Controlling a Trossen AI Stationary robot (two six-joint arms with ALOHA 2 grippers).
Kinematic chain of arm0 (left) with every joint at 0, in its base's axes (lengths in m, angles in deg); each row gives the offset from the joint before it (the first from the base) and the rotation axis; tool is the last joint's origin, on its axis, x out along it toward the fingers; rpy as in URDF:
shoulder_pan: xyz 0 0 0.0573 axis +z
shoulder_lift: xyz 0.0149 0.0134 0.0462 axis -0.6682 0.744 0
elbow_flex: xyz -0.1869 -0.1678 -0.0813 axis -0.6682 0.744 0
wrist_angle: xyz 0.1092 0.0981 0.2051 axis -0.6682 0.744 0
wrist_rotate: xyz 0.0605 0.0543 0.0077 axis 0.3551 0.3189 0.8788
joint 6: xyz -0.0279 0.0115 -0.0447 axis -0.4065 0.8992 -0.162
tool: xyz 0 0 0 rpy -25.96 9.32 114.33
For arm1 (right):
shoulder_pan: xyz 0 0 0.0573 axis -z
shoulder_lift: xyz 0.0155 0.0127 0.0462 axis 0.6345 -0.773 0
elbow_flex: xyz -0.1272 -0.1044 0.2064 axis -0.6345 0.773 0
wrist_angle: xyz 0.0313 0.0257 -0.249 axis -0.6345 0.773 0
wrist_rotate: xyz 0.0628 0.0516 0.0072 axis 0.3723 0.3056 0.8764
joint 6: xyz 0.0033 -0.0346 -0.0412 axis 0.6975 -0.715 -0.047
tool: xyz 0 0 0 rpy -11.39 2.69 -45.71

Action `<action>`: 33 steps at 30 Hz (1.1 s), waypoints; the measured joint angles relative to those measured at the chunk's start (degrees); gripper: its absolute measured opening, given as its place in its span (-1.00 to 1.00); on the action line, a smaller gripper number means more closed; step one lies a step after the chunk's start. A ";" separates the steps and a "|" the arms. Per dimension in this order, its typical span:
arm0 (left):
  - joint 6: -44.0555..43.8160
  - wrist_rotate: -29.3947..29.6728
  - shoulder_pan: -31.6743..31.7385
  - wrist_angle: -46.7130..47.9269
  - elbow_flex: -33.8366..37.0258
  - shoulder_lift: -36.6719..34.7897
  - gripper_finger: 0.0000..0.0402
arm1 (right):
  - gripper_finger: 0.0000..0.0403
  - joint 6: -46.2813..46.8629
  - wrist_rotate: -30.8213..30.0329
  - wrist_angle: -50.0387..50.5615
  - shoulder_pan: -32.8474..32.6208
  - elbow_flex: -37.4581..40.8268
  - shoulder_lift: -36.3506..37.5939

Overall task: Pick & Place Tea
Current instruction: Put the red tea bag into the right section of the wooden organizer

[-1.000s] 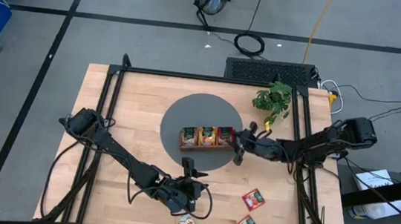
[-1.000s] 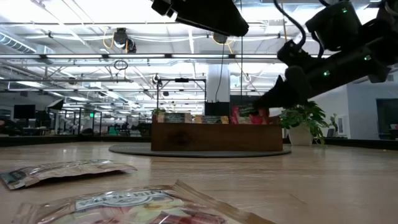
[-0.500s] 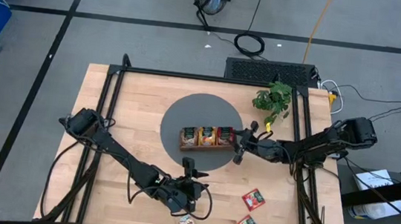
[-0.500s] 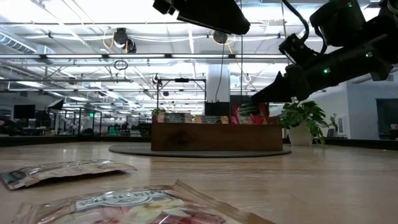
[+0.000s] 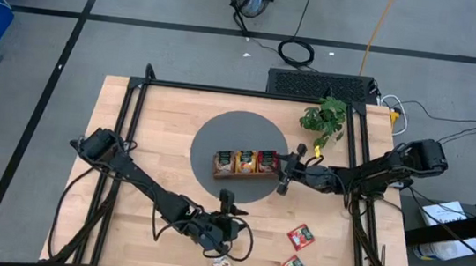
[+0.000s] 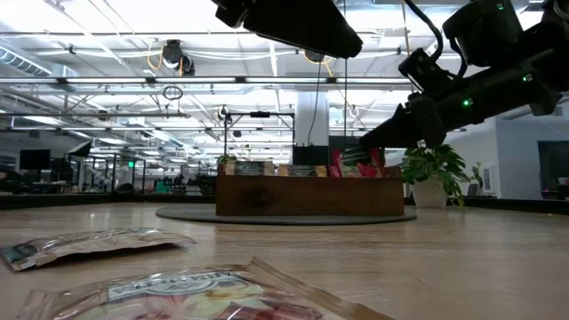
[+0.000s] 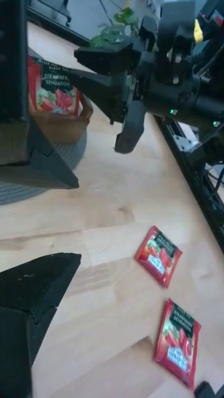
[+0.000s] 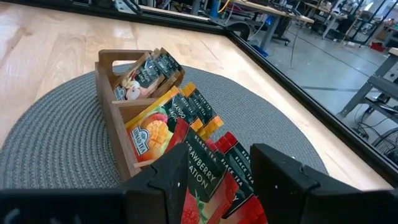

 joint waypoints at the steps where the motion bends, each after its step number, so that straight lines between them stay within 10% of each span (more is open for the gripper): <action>1: 0.00 0.00 0.06 -0.02 0.00 0.00 -0.10 | -0.23 0.05 0.00 0.00 0.00 -0.02 0.00; 33: -2.92 9.03 -4.05 5.82 0.00 0.00 -0.10 | -0.23 -1.59 0.55 -2.89 0.02 -0.02 0.04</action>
